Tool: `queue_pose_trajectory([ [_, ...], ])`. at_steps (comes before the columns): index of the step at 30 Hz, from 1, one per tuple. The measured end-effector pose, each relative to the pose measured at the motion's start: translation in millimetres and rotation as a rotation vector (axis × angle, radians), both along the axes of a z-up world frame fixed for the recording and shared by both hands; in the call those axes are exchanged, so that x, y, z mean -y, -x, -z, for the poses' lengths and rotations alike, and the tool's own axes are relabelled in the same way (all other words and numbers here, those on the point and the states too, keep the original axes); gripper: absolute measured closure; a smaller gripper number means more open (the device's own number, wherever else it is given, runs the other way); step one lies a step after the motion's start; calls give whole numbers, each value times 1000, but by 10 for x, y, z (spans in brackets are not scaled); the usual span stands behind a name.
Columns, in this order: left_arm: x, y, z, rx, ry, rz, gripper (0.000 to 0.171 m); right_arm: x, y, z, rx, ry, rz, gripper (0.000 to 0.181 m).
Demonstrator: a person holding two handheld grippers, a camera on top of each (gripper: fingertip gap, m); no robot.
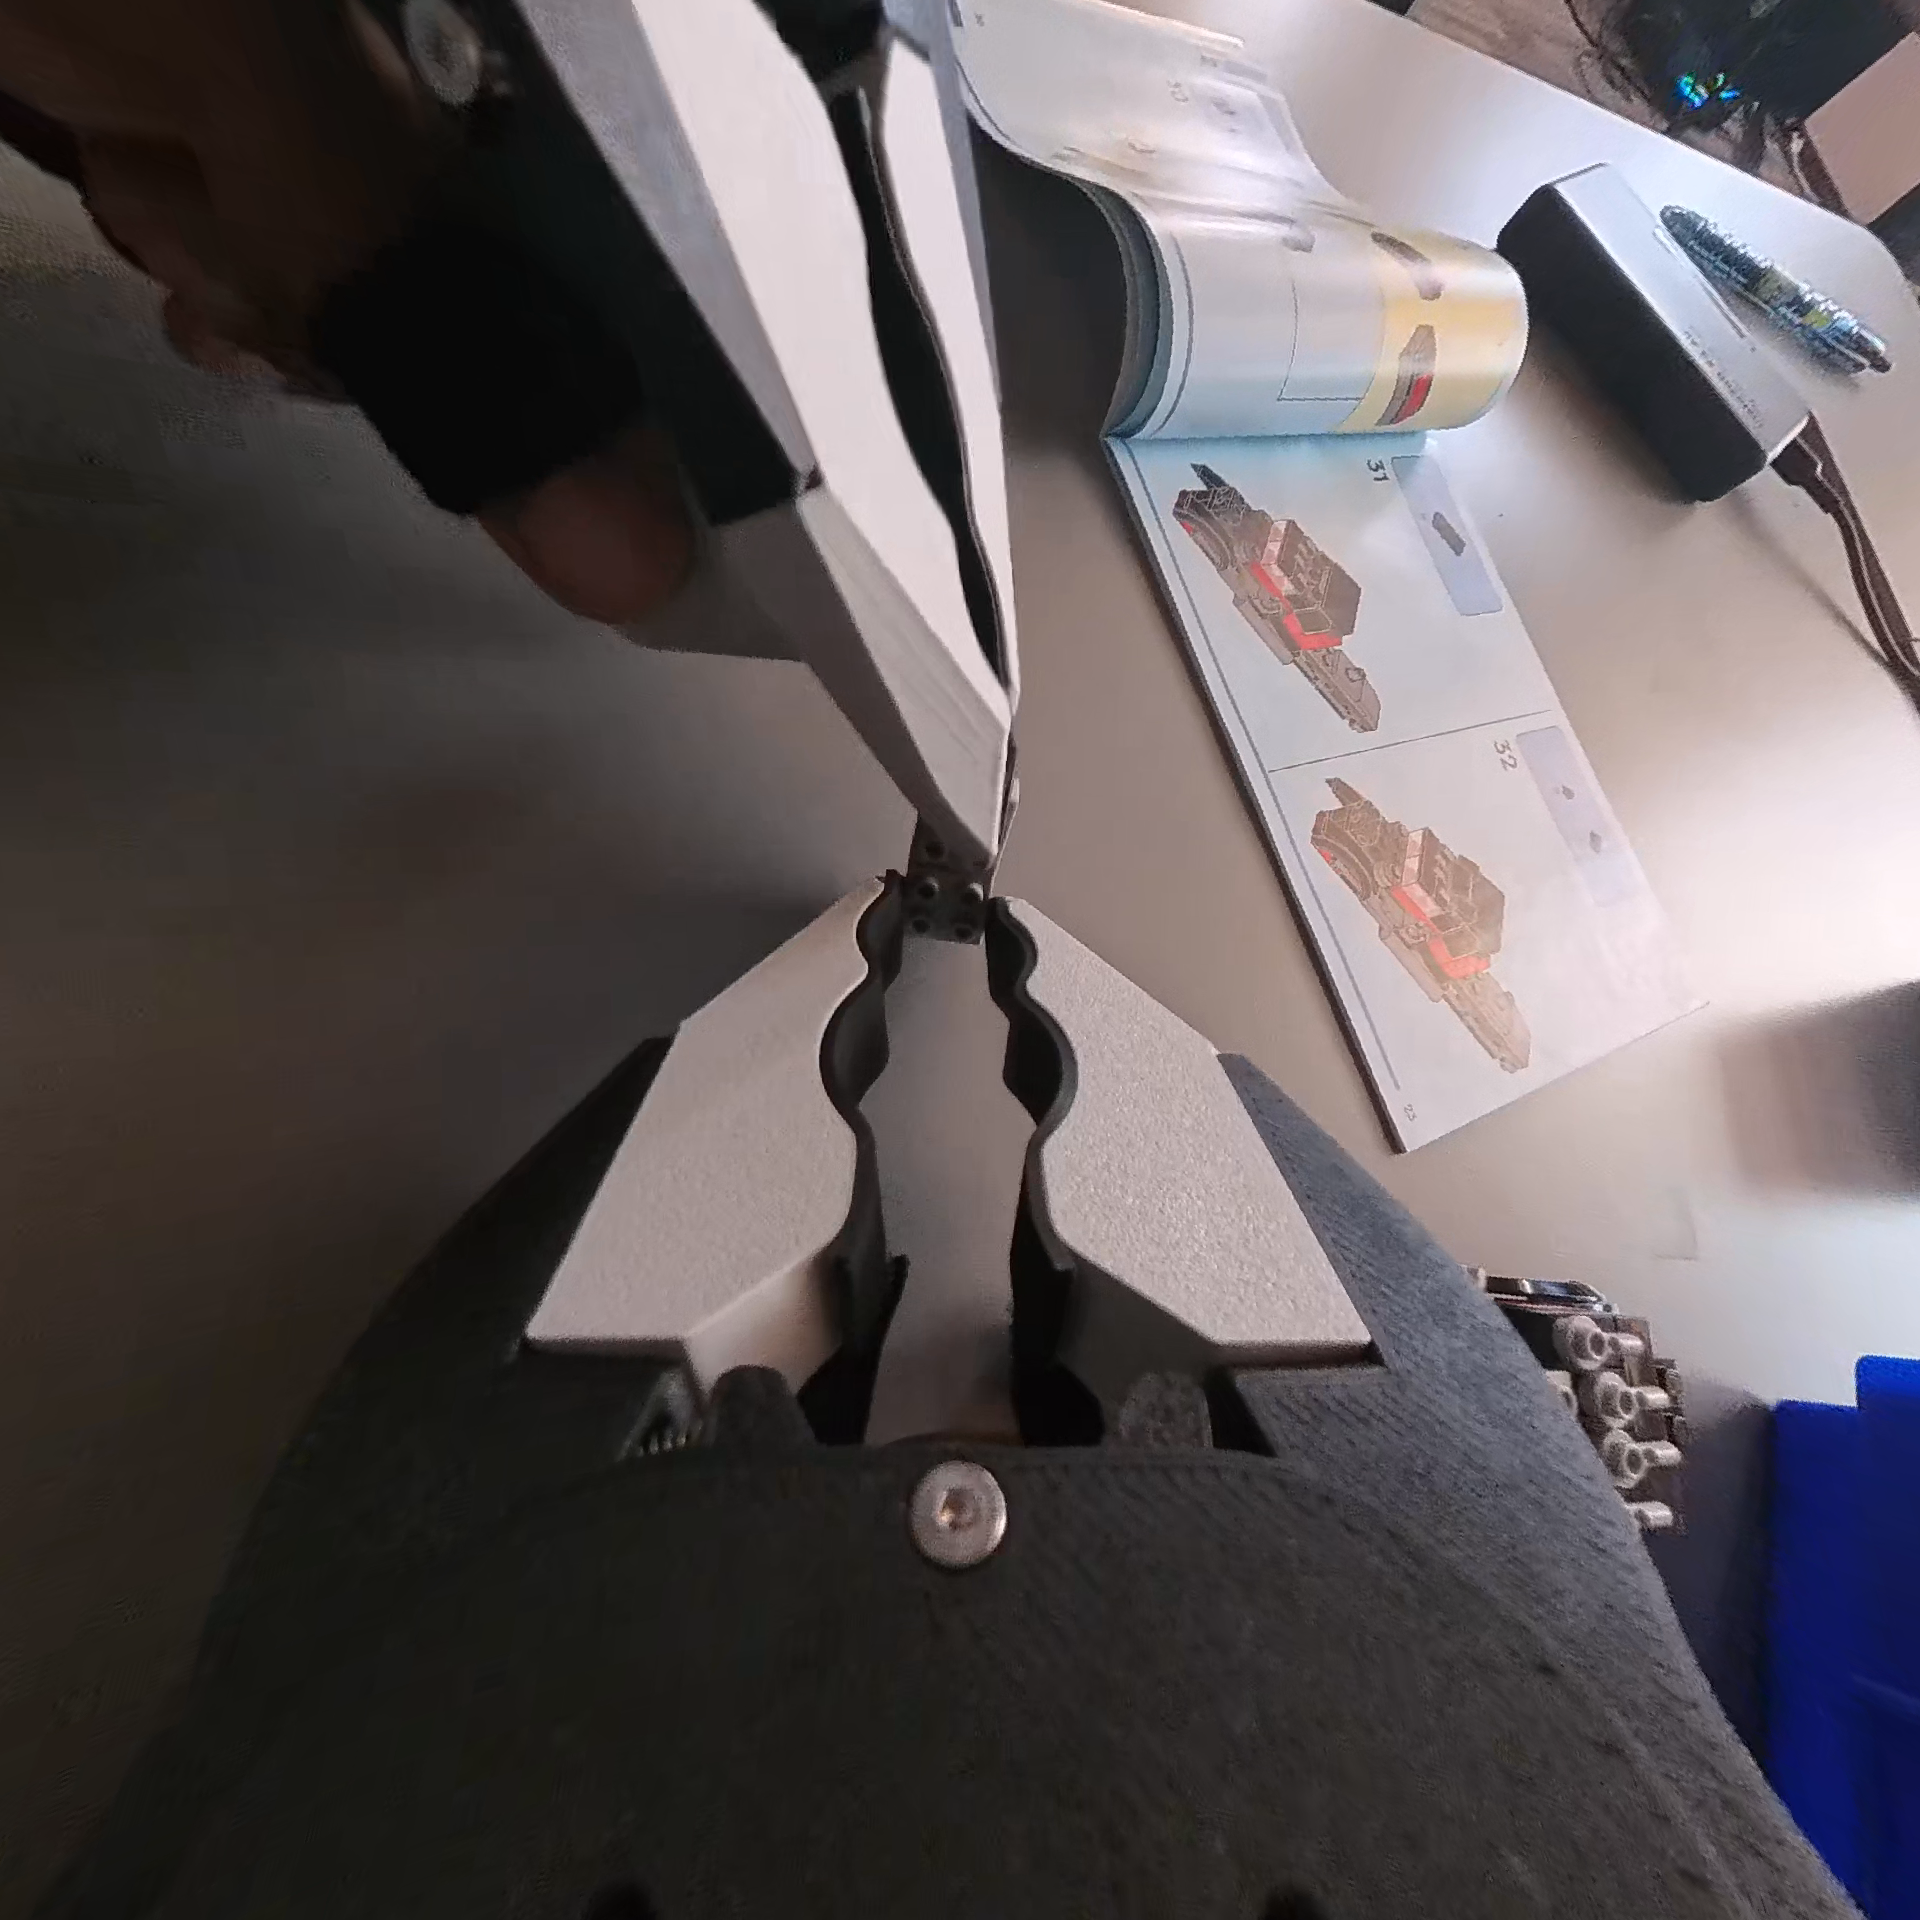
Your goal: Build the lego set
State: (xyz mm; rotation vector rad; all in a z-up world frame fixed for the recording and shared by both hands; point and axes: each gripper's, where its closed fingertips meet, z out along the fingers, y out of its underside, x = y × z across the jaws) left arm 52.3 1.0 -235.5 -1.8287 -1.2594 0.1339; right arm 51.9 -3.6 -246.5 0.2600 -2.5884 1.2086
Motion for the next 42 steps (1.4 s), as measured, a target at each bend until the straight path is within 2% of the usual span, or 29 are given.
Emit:
queue_pose_trajectory([
  [9,23,62,-178,27,-343,-11,160,11,43,-199,37,114,15,167],
  [25,27,139,-471,23,-681,-43,158,21,113,-481,-8,277,44,166],
  [31,39,154,-545,10,-749,-46,160,15,125,-589,-39,341,41,165],
  [38,18,159,-697,3,-896,-32,160,-38,106,-771,-69,440,10,154],
  [42,16,128,-805,13,-1011,1,161,-95,71,-867,-23,502,-30,153],
])
